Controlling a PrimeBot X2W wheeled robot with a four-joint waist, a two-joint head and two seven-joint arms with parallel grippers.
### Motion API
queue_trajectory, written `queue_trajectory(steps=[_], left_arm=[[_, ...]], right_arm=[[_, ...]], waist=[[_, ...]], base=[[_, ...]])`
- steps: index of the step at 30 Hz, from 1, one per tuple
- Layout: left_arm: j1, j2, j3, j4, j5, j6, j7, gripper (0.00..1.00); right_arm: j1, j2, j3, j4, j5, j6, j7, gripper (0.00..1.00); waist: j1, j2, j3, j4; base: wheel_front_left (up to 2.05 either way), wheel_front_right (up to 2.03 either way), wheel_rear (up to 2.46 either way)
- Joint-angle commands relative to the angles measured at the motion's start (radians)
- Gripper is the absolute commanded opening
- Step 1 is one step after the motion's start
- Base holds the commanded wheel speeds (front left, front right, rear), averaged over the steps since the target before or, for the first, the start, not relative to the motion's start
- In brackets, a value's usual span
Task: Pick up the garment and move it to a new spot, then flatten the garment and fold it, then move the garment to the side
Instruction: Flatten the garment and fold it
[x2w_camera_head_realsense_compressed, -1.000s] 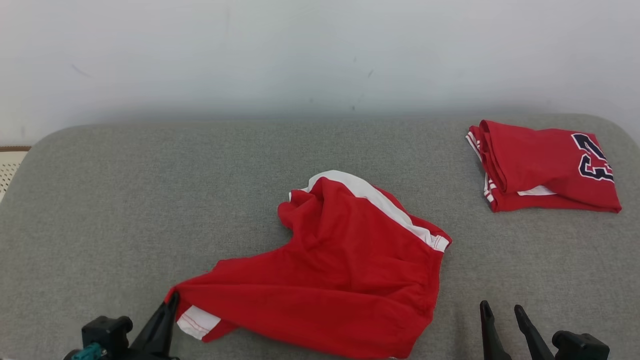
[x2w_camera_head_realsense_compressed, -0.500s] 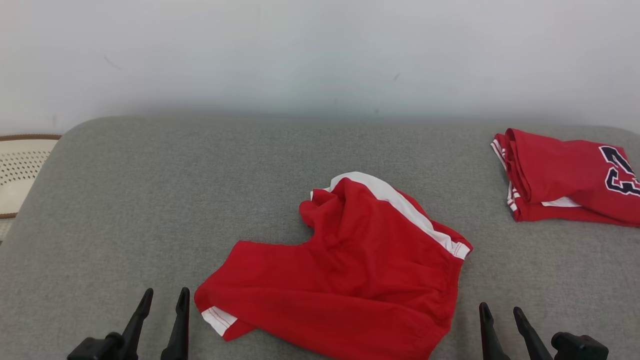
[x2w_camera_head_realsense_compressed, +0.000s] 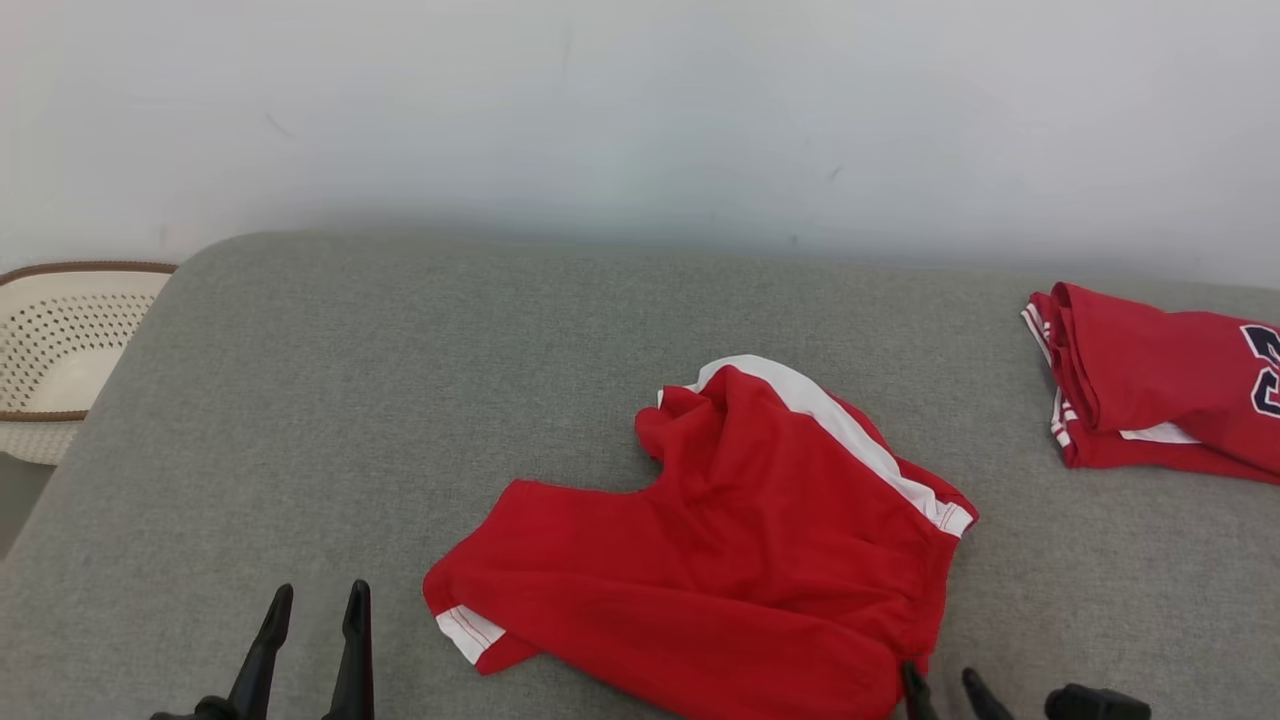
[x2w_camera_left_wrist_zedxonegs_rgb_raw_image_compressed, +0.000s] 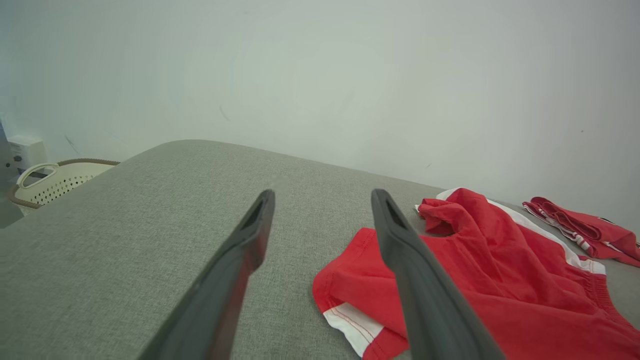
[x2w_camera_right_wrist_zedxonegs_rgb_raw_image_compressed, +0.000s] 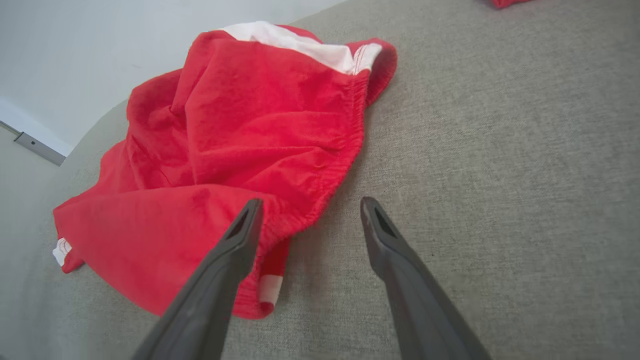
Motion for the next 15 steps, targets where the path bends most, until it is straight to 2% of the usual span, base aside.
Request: queue_trajectory(steps=[1, 8, 9, 10, 15], left_arm=[[0.009, -0.004, 0.002, -0.002, 0.008, 0.000, -0.004, 1.00], [0.014, -0.017, 0.010, 0.008, 0.018, -0.012, -0.004, 1.00], [0.013, -0.018, 0.011, 0.008, 0.019, -0.014, -0.004, 1.00], [0.012, -0.020, 0.012, 0.010, 0.020, -0.016, -0.004, 1.00], [0.003, -0.025, 0.017, 0.019, 0.022, -0.022, -0.004, 1.00]], right_arm=[[0.014, 0.001, 0.009, 0.003, 0.011, 0.000, 0.009, 1.00], [-0.006, 0.000, 0.052, 0.032, 0.079, 0.000, 0.030, 1.00], [-0.022, 0.000, 0.052, 0.039, 0.075, 0.000, 0.016, 0.39], [-0.035, -0.001, 0.054, 0.055, 0.076, 0.000, 0.008, 0.00], [-0.134, 0.000, 0.081, 0.116, 0.037, 0.000, -0.034, 0.00]], waist=[[0.0000, 0.0000, -0.002, 0.005], [0.0000, 0.0000, -0.004, 0.025], [0.0000, 0.0000, -0.004, 0.027], [0.0000, 0.0000, -0.003, 0.029], [0.0000, 0.0000, 0.003, 0.036]], base=[[0.00, 0.00, 0.00], [0.00, 0.00, 0.00], [0.00, 0.00, 0.00], [0.00, 0.00, 0.00], [0.00, 0.00, 0.00]])
